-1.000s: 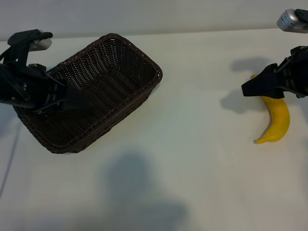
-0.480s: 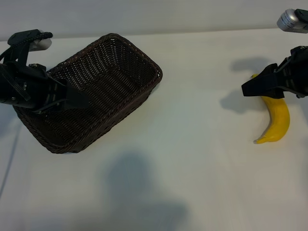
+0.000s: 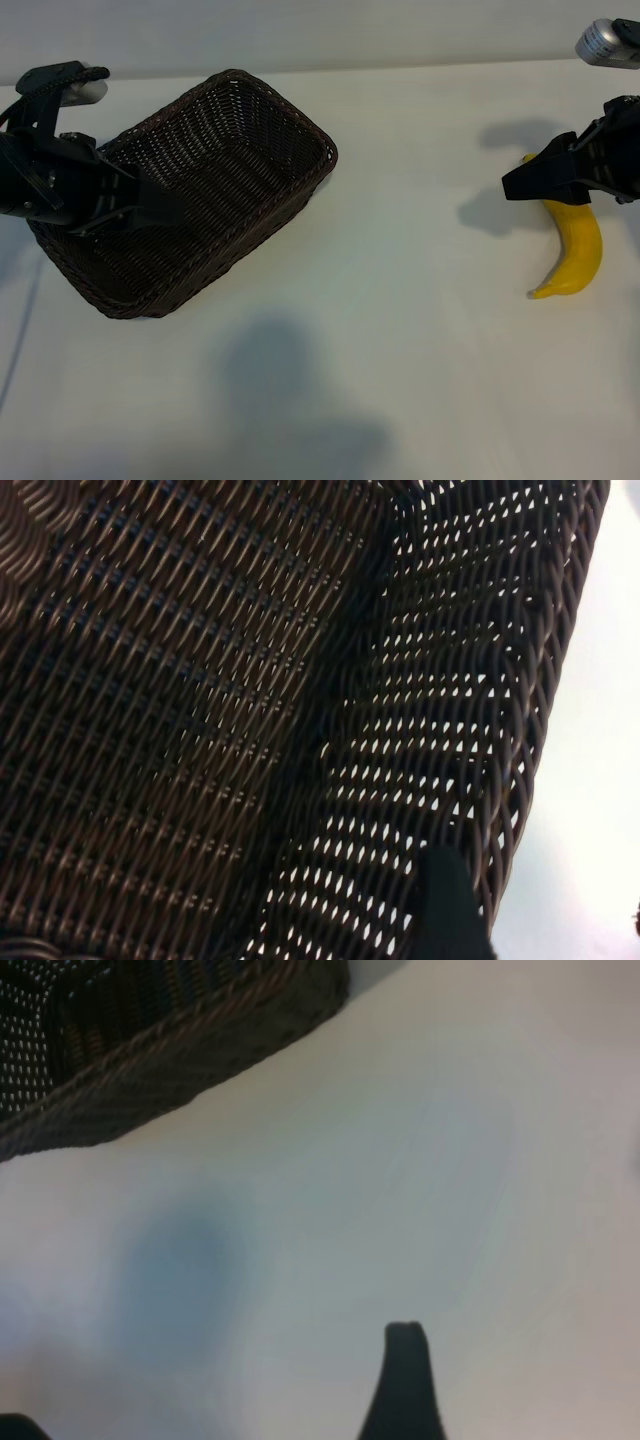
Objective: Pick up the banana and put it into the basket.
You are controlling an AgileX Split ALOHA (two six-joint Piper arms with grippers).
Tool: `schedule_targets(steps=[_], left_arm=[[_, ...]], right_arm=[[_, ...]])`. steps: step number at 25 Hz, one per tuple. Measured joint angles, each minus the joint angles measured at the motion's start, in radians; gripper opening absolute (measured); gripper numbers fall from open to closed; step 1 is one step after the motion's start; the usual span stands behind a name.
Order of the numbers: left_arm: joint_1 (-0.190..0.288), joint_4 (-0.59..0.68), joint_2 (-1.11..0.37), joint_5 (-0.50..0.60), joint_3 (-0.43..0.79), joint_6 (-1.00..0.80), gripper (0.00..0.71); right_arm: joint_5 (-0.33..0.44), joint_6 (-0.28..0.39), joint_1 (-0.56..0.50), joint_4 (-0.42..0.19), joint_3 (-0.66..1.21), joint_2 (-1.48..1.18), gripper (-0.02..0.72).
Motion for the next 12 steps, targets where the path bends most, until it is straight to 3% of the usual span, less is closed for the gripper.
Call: schedule_targets(steps=[12], left_arm=[[0.0,-0.002,0.0,0.0,0.0,-0.028,0.481]], right_arm=[[0.0,0.001,0.0,0.0,0.0,0.0,0.584]])
